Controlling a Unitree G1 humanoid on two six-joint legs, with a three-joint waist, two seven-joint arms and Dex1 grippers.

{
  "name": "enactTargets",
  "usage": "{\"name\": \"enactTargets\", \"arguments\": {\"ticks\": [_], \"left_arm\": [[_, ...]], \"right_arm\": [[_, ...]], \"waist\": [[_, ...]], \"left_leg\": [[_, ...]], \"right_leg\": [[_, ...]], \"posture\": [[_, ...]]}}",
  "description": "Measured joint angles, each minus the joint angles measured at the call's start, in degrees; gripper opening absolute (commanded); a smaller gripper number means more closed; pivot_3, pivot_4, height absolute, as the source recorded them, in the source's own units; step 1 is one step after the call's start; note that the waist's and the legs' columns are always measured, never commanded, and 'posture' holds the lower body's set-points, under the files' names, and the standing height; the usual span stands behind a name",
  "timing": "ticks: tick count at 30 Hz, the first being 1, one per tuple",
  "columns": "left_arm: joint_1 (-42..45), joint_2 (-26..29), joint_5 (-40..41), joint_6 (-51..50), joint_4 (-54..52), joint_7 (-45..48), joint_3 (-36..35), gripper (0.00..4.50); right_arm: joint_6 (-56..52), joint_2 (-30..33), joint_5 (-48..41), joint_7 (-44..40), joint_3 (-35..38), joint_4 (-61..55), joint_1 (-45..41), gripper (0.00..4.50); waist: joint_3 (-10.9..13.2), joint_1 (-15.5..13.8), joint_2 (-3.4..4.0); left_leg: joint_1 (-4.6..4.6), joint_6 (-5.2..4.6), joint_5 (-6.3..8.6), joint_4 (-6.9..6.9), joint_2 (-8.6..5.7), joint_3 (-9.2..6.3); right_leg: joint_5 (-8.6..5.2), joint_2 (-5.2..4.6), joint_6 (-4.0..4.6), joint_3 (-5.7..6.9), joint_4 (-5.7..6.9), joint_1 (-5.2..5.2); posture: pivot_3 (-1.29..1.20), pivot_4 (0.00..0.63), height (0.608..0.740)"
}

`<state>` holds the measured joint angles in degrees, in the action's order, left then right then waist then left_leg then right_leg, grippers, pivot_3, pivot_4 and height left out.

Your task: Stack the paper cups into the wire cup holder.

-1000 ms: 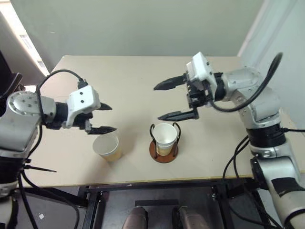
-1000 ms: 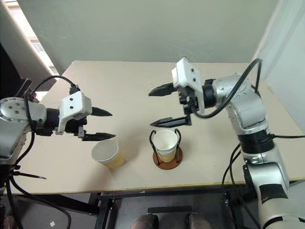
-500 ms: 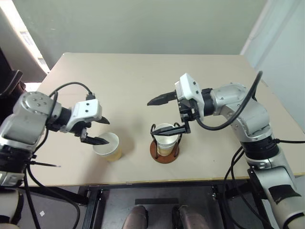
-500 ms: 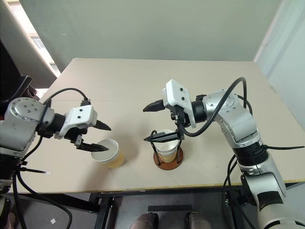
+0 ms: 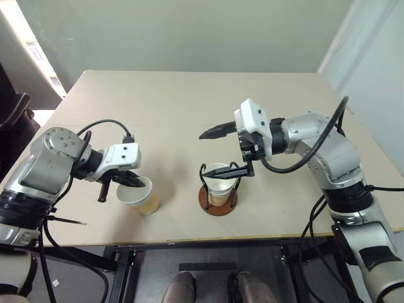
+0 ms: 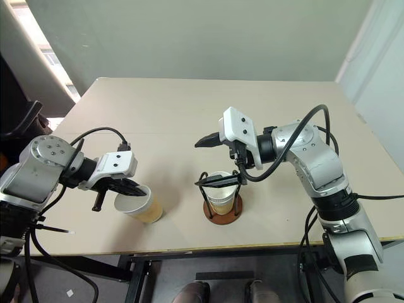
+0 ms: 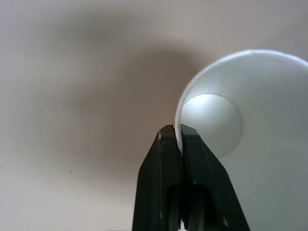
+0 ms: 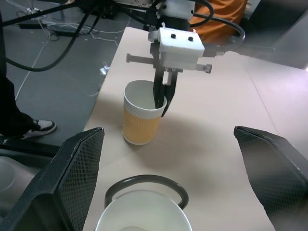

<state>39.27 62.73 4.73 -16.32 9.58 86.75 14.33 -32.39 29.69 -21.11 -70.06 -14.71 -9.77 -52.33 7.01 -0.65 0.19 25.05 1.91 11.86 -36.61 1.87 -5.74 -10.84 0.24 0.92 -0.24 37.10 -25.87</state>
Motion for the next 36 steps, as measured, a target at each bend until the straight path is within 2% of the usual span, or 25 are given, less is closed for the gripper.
{"name": "enactTargets", "arguments": {"ticks": [3, 6, 9, 12, 14, 18, 23, 27, 36], "left_arm": [[1.0, -1.0, 3.2, -0.3, 0.3, 1.4, -2.3, 0.03], [4.0, -2.1, 9.2, -2.0, -0.2, 2.9, -5.9, 0.03], [13.7, -4.6, 14.3, -3.1, 1.0, 3.1, -8.9, 0.03], [22.6, -7.2, 19.2, -3.0, 1.5, 3.2, -9.5, 0.03], [26.4, -10.3, 21.8, -2.1, 2.0, 3.2, -7.2, 0.03], [31.4, -14.9, 23.7, 2.0, 7.4, 3.3, 1.6, 0.03], [36.8, -16.8, 25.3, 9.6, 14.5, 3.3, 13.4, 0.03], [38.2, -18.1, 27.3, 13.8, 17.1, 3.3, 20.0, 0.03], [40.3, -20.8, 27.3, 22.7, 21.4, 3.3, 27.2, 0.03]], "right_arm": [[-2.0, 2.7, -2.2, -1.2, 0.6, -0.6, 0.3, 4.50], [-5.1, 10.2, -7.2, -6.2, 3.8, -5.1, 3.5, 4.50], [-7.4, 19.3, -11.3, -10.4, 9.8, -5.8, 7.9, 4.50], [-8.6, 23.4, -13.2, -10.4, 15.3, -5.2, 9.6, 4.50], [-8.8, 25.2, -13.4, -9.8, 16.6, -5.8, 11.9, 4.50], [-9.7, 25.8, -13.8, -7.3, 17.5, -7.6, 14.8, 4.50], [-11.4, 27.9, -16.0, -4.7, 19.3, -12.2, 17.4, 4.50], [-12.5, 29.5, -16.6, -2.2, 21.0, -13.7, 19.4, 4.50], [-14.7, 30.3, -18.7, 2.7, 23.9, -17.4, 22.7, 4.50]], "waist": [[0.0, -0.2, 0.00], [0.0, -0.8, -0.06], [0.0, -1.7, -0.11], [-0.1, -1.5, -0.08], [-0.1, -1.2, -0.08], [0.0, -0.6, -0.01], [0.0, -0.6, 0.00], [0.0, -0.9, -0.01], [0.0, -1.5, 0.04]], "left_leg": [[0.08, -0.04, -0.03, -0.04, 0.00, 0.01], [0.26, -0.08, -0.04, -0.12, 0.00, 0.00], [0.45, -0.11, -0.01, -0.44, -0.02, -0.02], [0.18, -0.24, 0.05, -0.45, -0.08, 0.18], [-0.23, -0.34, 0.11, -0.46, -0.07, 0.20], [-0.26, -0.54, -0.08, -0.48, -0.07, 0.26], [-0.10, -0.62, -0.09, -0.57, -0.09, 0.32], [0.05, -0.77, 0.05, -0.75, -0.18, 0.36], [0.41, -1.09, 0.72, -1.75, -0.24, 0.53]], "right_leg": [[0.02, 0.00, -0.02, 0.01, -0.01, 0.01], [0.02, 0.00, -0.03, 0.04, -0.09, 0.03], [0.05, -0.01, -0.12, 0.02, -0.14, 0.06], [0.14, -0.06, -0.29, -0.15, -0.23, 0.30], [0.06, -0.07, -0.44, -0.22, -0.25, 0.72], [0.17, -0.06, -0.68, -0.25, -0.23, 0.75], [0.08, -0.05, -1.07, -0.38, -0.30, 0.75], [0.01, -0.05, -1.40, -0.57, -0.32, 0.75], [-0.18, -0.03, -1.95, -0.83, -0.33, 0.78]], "posture": [[0.00, 0.150, 0.740], [0.00, 0.150, 0.740], [0.00, 0.150, 0.740], [0.00, 0.150, 0.740], [0.00, 0.150, 0.740], [0.00, 0.150, 0.740], [0.00, 0.150, 0.740], [0.00, 0.150, 0.740], [0.00, 0.150, 0.740]]}}
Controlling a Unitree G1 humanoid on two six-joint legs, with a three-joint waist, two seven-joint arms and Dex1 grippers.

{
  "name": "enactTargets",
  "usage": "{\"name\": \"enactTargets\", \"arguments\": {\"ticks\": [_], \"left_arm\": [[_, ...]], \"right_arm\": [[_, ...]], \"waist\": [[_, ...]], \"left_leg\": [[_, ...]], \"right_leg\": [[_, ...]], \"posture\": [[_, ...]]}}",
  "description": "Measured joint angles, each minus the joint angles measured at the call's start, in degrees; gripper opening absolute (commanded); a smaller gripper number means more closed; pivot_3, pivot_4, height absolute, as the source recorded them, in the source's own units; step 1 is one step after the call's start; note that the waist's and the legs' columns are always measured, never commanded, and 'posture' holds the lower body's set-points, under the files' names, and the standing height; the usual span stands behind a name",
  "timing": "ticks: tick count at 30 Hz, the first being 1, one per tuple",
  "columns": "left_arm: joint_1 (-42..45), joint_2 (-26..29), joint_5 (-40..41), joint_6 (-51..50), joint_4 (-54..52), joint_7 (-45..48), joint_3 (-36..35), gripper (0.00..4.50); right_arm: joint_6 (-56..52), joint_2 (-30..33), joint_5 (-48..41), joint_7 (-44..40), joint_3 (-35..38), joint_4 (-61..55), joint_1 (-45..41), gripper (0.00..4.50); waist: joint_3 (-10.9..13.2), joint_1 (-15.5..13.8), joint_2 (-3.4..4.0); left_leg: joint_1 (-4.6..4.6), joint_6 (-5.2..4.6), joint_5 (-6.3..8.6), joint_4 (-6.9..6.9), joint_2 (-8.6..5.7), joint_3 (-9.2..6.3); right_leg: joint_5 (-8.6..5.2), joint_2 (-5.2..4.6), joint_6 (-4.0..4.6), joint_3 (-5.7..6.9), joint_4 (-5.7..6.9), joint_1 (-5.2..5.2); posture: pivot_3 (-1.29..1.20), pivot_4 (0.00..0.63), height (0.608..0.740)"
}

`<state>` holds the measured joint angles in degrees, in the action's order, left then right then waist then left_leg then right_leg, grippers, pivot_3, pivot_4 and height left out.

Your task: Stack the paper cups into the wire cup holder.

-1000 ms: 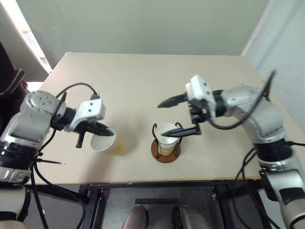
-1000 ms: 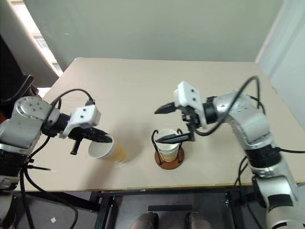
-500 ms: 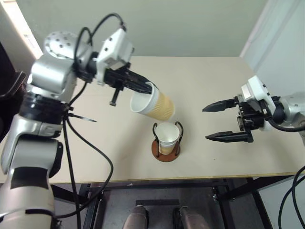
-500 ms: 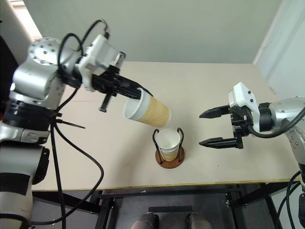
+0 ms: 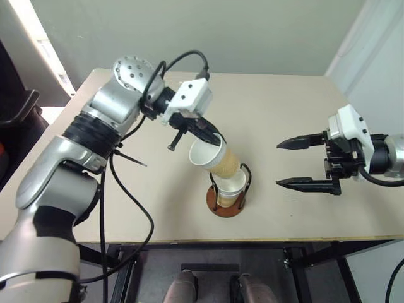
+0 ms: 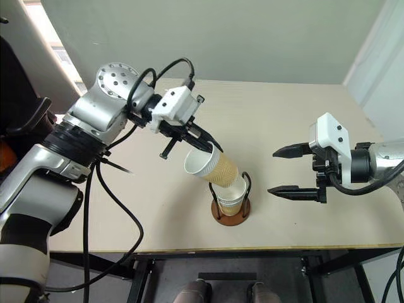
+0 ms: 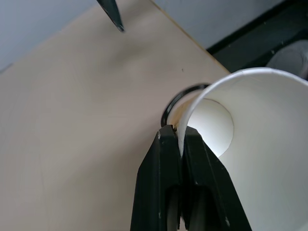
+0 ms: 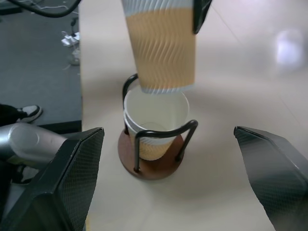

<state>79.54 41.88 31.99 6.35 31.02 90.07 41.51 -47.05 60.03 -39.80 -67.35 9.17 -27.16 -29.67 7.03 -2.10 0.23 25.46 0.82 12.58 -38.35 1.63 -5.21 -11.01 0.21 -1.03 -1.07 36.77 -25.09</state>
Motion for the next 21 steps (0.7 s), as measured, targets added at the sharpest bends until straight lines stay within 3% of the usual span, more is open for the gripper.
{"name": "enactTargets", "arguments": {"ticks": [11, 14, 21], "left_arm": [[0.4, -2.4, -0.2, 2.1, 1.9, 0.0, 2.1, 0.03], [0.5, -2.4, -0.6, 2.0, 1.9, 0.0, 2.3, 0.63], [1.4, -4.1, -4.1, 2.7, 3.0, 0.0, 1.9, 3.08]], "right_arm": [[-0.3, 0.3, -3.2, 1.3, 0.8, -1.4, 1.1, 4.50], [-0.2, 0.3, -3.3, 1.7, 0.8, -1.6, 1.2, 4.50], [0.0, 0.3, -3.3, 2.2, 0.8, -1.6, 1.2, 4.50]], "waist": [[0.0, -0.1, 0.00], [0.0, -0.1, 0.00], [0.0, -0.2, 0.00]], "left_leg": [[-0.02, -0.42, 0.30, -0.31, -0.03, 0.49], [-0.01, -0.49, 0.35, -0.42, -0.03, 0.55], [0.00, -0.70, 0.50, -0.68, -0.02, 0.64]], "right_leg": [[0.00, 0.01, -0.38, -0.49, 0.00, 0.00], [0.04, 0.00, -0.45, -0.56, 0.00, 0.00], [0.07, -0.02, -0.50, -0.61, 0.00, 0.05]], "posture": [[0.00, 0.150, 0.740], [0.00, 0.150, 0.740], [0.00, 0.150, 0.740]]}}
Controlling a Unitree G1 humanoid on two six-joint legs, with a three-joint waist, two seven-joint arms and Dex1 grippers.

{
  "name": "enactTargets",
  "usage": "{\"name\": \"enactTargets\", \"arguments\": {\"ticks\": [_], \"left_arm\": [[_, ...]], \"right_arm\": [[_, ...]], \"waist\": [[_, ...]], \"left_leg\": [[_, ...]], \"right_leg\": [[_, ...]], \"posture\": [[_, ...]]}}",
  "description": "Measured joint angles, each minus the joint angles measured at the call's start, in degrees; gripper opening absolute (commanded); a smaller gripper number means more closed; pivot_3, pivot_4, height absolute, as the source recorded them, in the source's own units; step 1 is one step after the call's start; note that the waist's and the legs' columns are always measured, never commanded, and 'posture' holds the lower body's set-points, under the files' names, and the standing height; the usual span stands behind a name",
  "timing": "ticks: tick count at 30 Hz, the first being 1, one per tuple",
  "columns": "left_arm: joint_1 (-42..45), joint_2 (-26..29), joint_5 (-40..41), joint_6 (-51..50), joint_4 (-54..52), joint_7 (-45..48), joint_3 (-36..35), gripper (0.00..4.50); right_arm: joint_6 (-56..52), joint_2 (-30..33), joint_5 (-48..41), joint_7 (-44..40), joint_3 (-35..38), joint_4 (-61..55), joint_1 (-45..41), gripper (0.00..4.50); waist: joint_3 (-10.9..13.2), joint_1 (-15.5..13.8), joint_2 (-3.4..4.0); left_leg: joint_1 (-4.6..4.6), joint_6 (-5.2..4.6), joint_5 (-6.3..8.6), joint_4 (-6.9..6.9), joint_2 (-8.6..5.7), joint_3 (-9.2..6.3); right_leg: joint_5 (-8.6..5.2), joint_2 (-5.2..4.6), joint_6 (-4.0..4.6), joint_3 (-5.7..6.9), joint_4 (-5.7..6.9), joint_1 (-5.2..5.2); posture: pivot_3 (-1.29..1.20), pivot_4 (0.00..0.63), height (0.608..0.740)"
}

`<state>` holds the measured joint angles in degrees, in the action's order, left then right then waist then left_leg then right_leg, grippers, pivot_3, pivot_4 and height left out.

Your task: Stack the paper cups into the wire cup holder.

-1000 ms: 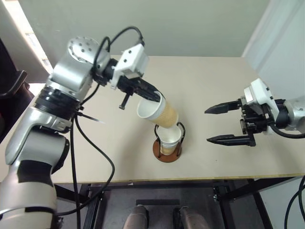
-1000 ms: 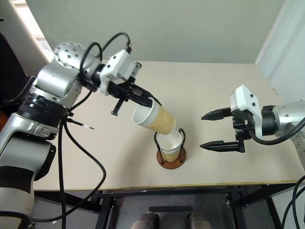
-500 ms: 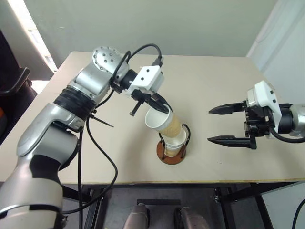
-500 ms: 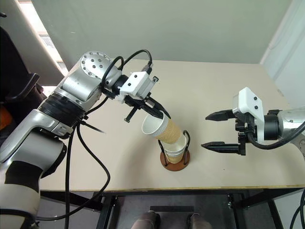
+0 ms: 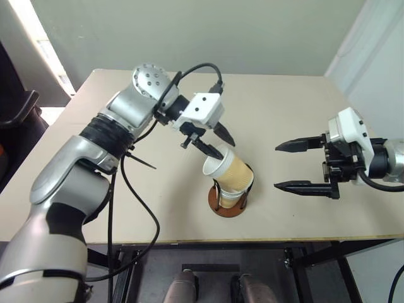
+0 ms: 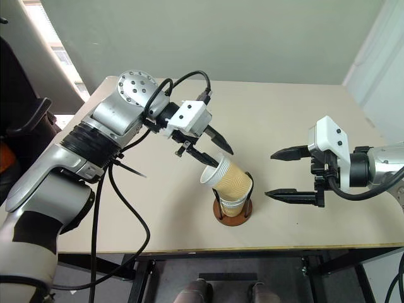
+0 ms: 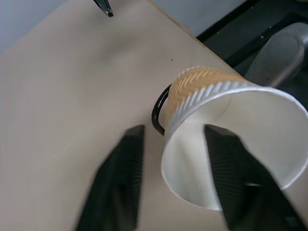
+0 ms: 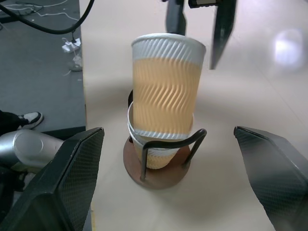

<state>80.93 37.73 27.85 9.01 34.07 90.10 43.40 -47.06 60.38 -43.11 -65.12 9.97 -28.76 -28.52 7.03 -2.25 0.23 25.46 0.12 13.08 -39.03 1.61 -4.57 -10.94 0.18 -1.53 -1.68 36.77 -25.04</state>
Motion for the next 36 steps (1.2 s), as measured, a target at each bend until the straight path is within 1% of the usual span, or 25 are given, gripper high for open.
{"name": "enactTargets", "arguments": {"ticks": [5, 8, 11, 18, 20, 26, 28, 30, 33, 35, 36], "left_arm": [[0.1, -1.6, -2.9, 2.2, 2.5, 0.0, -0.9, 3.08], [0.1, -4.6, -4.5, 3.4, 5.5, 0.0, -4.5, 3.08], [0.3, -8.9, -7.0, 4.7, 8.7, 0.0, -9.6, 3.08], [2.3, -14.0, -10.3, 5.7, 12.2, -0.2, -18.6, 3.08], [2.4, -14.5, -11.0, 5.7, 12.2, -0.1, -19.8, 3.08], [1.4, -13.8, -10.9, 4.1, 11.3, 0.1, -20.4, 3.08], [1.4, -11.9, -10.6, 1.9, 10.8, 0.1, -21.2, 3.08], [0.8, -7.9, -9.2, -0.4, 8.9, 0.1, -20.9, 3.08], [-4.0, 2.3, -3.3, -6.4, 0.9, 0.2, -18.9, 3.08], [-9.2, 9.9, 1.6, -12.8, -4.8, 0.3, -19.2, 3.08], [-11.6, 12.7, 3.5, -15.7, -6.7, 0.3, -20.2, 3.08]], "right_arm": [[0.4, 0.0, 0.0, 0.7, -0.1, 0.0, 0.0, 4.50], [0.6, 0.0, 0.1, 1.1, -0.3, 0.0, 0.0, 4.50], [1.0, 0.0, 0.1, 1.2, -1.1, 0.0, 0.0, 4.50], [1.7, -0.1, 0.2, 2.1, -2.3, 0.0, 0.0, 4.50], [1.8, -0.1, 0.2, 2.2, -2.3, 0.1, 0.0, 4.50], [2.5, -0.1, 0.7, 2.1, -2.3, 1.3, -0.2, 4.50], [2.9, -0.1, 0.6, 1.7, -2.4, 1.6, -0.8, 4.50], [3.2, 0.0, 0.6, 0.8, -2.4, 1.9, -1.2, 4.50], [4.1, 0.2, 0.2, -2.2, -2.6, 3.4, -1.6, 4.50], [4.6, -0.1, -0.2, -4.3, -2.9, 5.4, -2.9, 4.50], [5.1, -0.2, -0.3, -5.2, -3.0, 6.7, -3.7, 4.50]], "waist": [[0.0, 0.1, 0.00], [0.0, -0.1, 0.00], [0.0, -0.2, 0.00], [0.0, -0.2, 0.00], [0.0, -0.2, 0.00], [0.0, -0.2, 0.01], [0.0, -0.2, 0.01], [0.0, 0.0, 0.03], [0.0, 0.8, 0.10], [0.0, 1.1, 0.11], [0.0, 1.2, 0.11]], "left_leg": [[-0.01, -0.04, 0.06, -0.02, 0.01, 0.05], [0.01, -0.07, 0.09, -0.04, 0.01, 0.06], [0.03, -0.14, 0.18, -0.10, 0.01, 0.12], [0.03, -0.19, 0.24, -0.11, 0.00, 0.22], [0.01, -0.20, 0.25, -0.12, 0.00, 0.26], [0.02, -0.21, 0.26, -0.14, 0.00, 0.27], [0.00, -0.21, 0.26, -0.13, 0.00, 0.28], [-0.01, -0.21, 0.26, -0.11, 0.02, 0.28], [-0.06, -0.19, 0.25, -0.08, 0.04, 0.30], [-0.05, -0.12, 0.24, -0.07, 0.09, 0.30], [-0.05, -0.09, 0.23, -0.09, 0.10, 0.29]], "right_leg": [[0.01, -0.01, -0.01, -0.02, 0.00, -0.01], [0.01, -0.01, -0.02, -0.02, -0.02, 0.00], [0.03, -0.04, -0.09, -0.02, -0.07, 0.02], [-0.02, -0.04, -0.20, -0.07, -0.11, 0.03], [-0.02, -0.03, -0.21, -0.11, -0.13, 0.04], [-0.01, -0.03, -0.26, -0.12, -0.14, 0.03], [0.00, -0.03, -0.26, -0.13, -0.13, 0.03], [0.00, -0.01, -0.26, -0.14, -0.13, 0.01], [-0.01, 0.10, -0.25, -0.20, -0.16, -0.01], [-0.01, 0.24, -0.25, -0.28, -0.18, -0.06], [0.00, 0.32, -0.23, -0.32, -0.18, -0.08]], "posture": [[0.00, 0.150, 0.740], [0.00, 0.150, 0.740], [0.00, 0.150, 0.740], [0.00, 0.150, 0.740], [0.00, 0.150, 0.740], [0.00, 0.150, 0.740], [0.00, 0.150, 0.740], [0.00, 0.150, 0.740], [0.00, 0.150, 0.740], [0.00, 0.150, 0.740], [0.00, 0.150, 0.740]]}}
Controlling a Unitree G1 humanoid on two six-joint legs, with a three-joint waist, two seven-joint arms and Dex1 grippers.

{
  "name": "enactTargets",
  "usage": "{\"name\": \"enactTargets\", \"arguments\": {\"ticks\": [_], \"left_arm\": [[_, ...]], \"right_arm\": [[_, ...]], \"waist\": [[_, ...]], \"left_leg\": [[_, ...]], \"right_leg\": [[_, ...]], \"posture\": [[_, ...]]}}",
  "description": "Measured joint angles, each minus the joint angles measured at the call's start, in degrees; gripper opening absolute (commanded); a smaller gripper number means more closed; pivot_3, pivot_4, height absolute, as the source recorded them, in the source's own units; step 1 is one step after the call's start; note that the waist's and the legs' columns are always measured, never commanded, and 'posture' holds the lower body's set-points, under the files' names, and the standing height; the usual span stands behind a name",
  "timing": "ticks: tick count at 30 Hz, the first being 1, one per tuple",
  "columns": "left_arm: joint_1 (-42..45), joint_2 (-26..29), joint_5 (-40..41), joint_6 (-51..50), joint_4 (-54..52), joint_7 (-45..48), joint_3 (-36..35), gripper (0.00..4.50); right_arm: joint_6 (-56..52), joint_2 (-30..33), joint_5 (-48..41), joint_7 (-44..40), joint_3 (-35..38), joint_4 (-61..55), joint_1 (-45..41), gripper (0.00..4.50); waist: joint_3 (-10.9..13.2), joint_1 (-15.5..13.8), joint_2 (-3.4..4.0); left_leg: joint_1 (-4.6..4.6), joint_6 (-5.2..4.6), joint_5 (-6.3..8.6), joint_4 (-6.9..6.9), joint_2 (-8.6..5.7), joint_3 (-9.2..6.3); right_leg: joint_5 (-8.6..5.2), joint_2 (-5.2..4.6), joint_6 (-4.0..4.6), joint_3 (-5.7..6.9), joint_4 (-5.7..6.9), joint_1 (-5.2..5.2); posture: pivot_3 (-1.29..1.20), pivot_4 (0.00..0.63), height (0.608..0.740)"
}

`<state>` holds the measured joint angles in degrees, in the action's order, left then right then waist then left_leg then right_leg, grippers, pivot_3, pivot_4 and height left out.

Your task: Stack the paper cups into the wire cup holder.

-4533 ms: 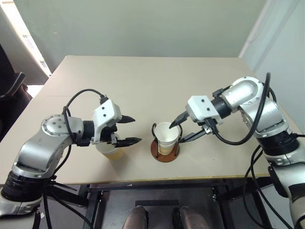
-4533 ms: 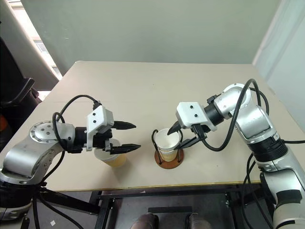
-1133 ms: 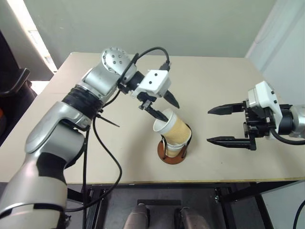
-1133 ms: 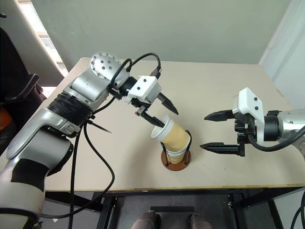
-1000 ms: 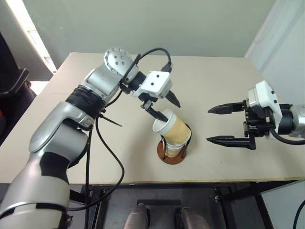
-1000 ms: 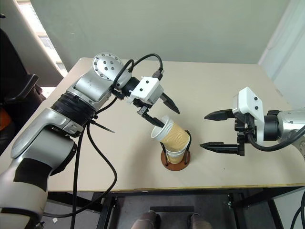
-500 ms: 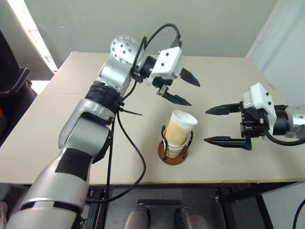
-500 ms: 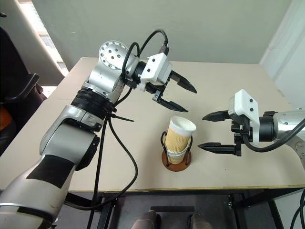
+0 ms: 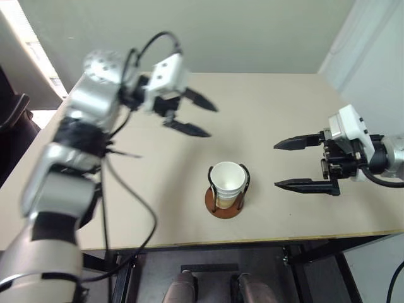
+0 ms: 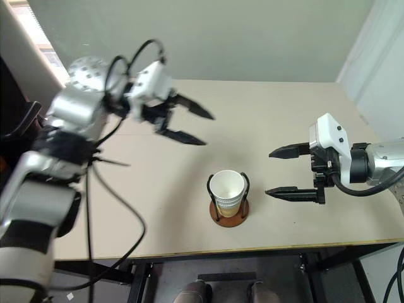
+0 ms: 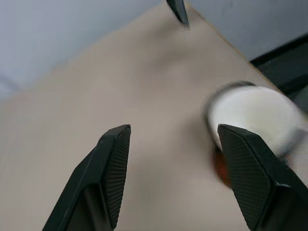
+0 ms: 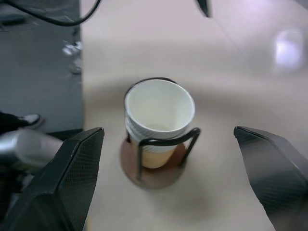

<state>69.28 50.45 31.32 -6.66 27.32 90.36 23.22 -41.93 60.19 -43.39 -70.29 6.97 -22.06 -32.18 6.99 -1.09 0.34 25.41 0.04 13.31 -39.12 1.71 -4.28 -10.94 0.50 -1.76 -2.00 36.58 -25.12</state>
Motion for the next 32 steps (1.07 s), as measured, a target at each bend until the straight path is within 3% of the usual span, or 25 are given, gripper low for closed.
{"name": "enactTargets", "arguments": {"ticks": [4, 7, 10, 16, 21, 32], "left_arm": [[-14.8, 10.2, 6.1, -11.1, -12.4, -0.2, -9.1, 3.08], [-26.8, 14.5, 9.0, -17.5, -19.7, -2.6, -16.9, 3.08], [-38.0, 16.3, 11.2, -22.4, -24.7, -6.9, -25.7, 3.08], [-55.7, 16.9, 12.3, -27.5, -32.6, -11.1, -40.4, 3.08], [-60.8, 16.9, 11.8, -28.0, -33.9, -11.8, -46.8, 3.08], [-60.0, 15.3, 11.1, -28.0, -33.9, -14.1, -46.8, 3.08]], "right_arm": [[1.9, -1.5, 0.1, -3.7, -1.3, 6.6, -2.8, 4.50], [3.6, -1.8, 1.9, -6.3, -2.7, 12.1, -4.1, 4.50], [5.2, -1.7, 4.8, -8.6, -5.0, 16.6, -4.8, 4.50], [5.9, -1.3, 7.8, -13.3, -7.7, 20.8, -5.1, 4.50], [6.7, -1.4, 9.6, -15.9, -8.3, 23.8, -7.9, 4.50], [7.4, -3.9, 12.6, -17.4, -10.3, 27.5, -11.0, 4.50]], "waist": [[0.0, -0.1, 0.00], [0.0, -0.4, 0.00], [0.0, -0.3, -0.01], [0.0, 0.3, -0.01], [0.0, 0.5, -0.01], [0.0, 0.7, 0.00]], "left_leg": [[-0.03, 0.01, -0.01, 0.01, 0.05, -0.05], [-0.12, 0.01, -0.01, 0.01, 0.05, -0.05], [-0.46, 0.05, -0.01, 0.17, 0.07, -0.03], [-0.91, 0.48, -0.03, 0.76, 0.13, -0.01], [-1.22, 0.71, -0.23, 1.10, 0.22, -0.02], [-1.25, 0.85, -0.13, 1.20, 0.27, -0.05]], "right_leg": [[-0.04, 0.04, 0.17, -0.07, 0.04, -0.02], [-0.19, 0.02, 0.47, -0.10, 0.22, -0.03], [-0.52, -0.01, 1.21, -0.10, 0.37, 0.13], [-0.51, 0.05, 1.76, -0.10, 0.45, 0.12], [-0.46, 0.14, 2.11, -0.12, 0.47, 0.20], [-0.48, 0.18, 2.30, -0.12, 0.51, 0.14]], "posture": [[0.00, 0.150, 0.740], [0.00, 0.150, 0.740], [0.00, 0.150, 0.740], [0.00, 0.150, 0.740], [0.00, 0.150, 0.740], [0.00, 0.150, 0.740]]}}
